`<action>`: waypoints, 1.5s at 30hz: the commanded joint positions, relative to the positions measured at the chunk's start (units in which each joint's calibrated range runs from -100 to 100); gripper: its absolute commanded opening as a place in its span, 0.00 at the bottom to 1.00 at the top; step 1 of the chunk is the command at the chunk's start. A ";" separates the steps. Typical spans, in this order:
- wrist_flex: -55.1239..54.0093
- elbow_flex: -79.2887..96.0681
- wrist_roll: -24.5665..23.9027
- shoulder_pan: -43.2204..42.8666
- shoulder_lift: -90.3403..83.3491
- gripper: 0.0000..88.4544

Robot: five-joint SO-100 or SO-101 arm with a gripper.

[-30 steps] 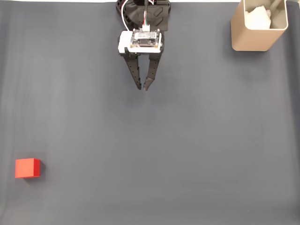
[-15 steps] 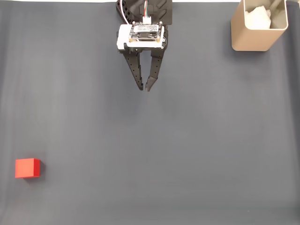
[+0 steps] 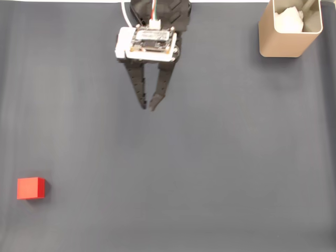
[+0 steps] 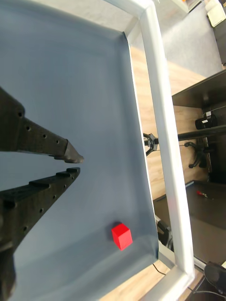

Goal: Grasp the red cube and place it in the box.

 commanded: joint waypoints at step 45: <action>-3.52 -50.33 5.42 25.31 53.62 0.00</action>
